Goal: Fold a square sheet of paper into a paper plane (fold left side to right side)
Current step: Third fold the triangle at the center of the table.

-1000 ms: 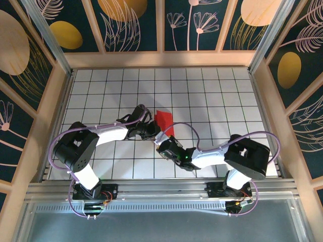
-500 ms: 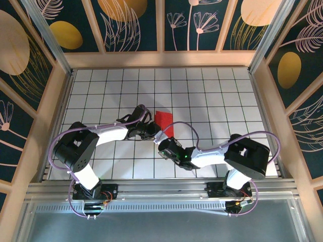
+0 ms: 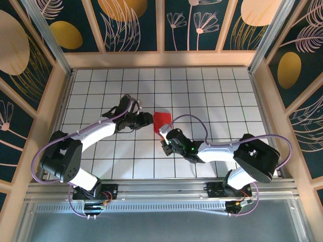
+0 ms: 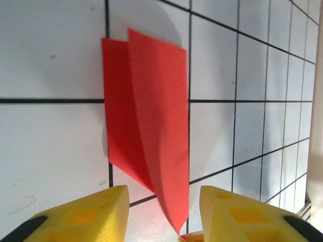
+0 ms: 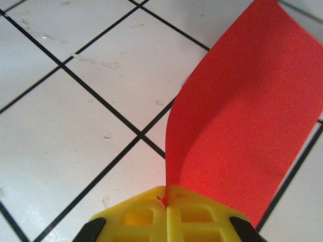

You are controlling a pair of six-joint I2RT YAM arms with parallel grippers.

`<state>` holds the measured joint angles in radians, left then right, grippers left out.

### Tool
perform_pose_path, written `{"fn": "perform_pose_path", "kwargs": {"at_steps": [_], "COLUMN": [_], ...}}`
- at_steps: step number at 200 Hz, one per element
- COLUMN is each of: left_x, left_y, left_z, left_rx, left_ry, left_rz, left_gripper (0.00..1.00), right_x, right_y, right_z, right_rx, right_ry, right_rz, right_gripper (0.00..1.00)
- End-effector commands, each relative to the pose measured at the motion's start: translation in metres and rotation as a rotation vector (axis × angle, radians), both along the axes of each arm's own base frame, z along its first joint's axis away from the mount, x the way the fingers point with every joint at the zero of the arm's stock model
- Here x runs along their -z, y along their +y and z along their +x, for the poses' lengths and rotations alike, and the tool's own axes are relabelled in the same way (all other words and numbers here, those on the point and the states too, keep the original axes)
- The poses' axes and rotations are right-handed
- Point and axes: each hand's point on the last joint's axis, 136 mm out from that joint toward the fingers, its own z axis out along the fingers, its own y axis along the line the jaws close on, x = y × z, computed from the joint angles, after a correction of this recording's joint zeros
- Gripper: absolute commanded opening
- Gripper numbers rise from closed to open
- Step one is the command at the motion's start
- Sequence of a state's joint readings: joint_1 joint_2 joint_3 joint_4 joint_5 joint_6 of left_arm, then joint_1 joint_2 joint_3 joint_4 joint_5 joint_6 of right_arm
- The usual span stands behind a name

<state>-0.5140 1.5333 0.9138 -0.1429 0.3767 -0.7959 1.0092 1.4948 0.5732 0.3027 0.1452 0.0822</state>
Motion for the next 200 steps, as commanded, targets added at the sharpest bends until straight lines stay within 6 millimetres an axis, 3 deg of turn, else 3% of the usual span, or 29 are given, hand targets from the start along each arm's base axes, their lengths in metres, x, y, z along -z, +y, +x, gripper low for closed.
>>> {"fn": "perform_pose_path", "kwargs": {"at_steps": [1, 12, 52, 57, 86, 140, 200], "left_x": [-0.010, -0.016, -0.007, 0.006, 0.029, 0.075, 0.104], "left_y": [-0.007, -0.013, -0.035, -0.038, -0.049, -0.046, -0.039], "left_z": [0.007, 0.014, 0.023, 0.023, 0.021, 0.008, 0.003], "left_rx": [0.066, 0.094, 0.202, 0.213, 0.270, 0.300, 0.304], "left_ry": [-0.039, -0.061, -0.038, -0.009, 0.034, 0.116, 0.155], "left_rz": [0.018, 0.011, -0.012, -0.005, 0.025, 0.116, 0.217], "left_gripper": [0.34, 0.29, 0.16, 0.15, 0.12, 0.08, 0.06], "right_x": [0.004, 0.004, 0.011, 0.012, 0.016, 0.017, 0.016], "right_y": [0.004, 0.006, 0.008, 0.008, 0.007, 0.007, 0.006], "right_z": [-0.016, -0.018, -0.022, -0.022, -0.022, -0.019, -0.016], "right_rx": [-0.061, -0.078, -0.110, -0.112, -0.107, -0.103, -0.095], "right_ry": [0.151, 0.182, 0.272, 0.279, 0.307, 0.349, 0.388], "right_rz": [0.094, 0.115, 0.154, 0.155, 0.162, 0.190, 0.206], "right_gripper": [0.00, 0.00, 0.00, 0.00, 0.00, 0.00, 0.00]}}
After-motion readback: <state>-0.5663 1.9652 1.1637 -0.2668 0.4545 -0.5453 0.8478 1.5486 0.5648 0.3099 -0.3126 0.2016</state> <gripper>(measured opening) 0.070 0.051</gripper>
